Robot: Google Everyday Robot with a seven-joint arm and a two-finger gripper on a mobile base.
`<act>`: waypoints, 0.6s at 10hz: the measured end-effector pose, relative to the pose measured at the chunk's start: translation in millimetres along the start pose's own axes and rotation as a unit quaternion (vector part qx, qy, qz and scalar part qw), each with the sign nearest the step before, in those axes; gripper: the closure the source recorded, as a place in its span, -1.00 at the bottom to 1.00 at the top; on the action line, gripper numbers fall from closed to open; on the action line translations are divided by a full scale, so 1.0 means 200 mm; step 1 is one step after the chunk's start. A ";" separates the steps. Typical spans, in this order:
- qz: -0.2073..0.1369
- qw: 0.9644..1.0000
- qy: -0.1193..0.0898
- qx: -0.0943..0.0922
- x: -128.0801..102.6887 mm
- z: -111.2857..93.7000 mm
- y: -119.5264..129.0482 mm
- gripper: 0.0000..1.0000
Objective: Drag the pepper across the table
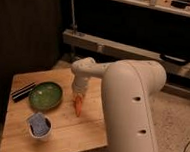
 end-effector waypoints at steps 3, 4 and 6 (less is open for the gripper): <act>0.004 1.000 -0.006 0.000 0.03 0.02 0.04 0.95; 0.003 1.000 -0.005 0.000 0.03 0.01 0.03 0.95; 0.004 1.000 -0.004 0.000 0.04 0.00 0.04 0.95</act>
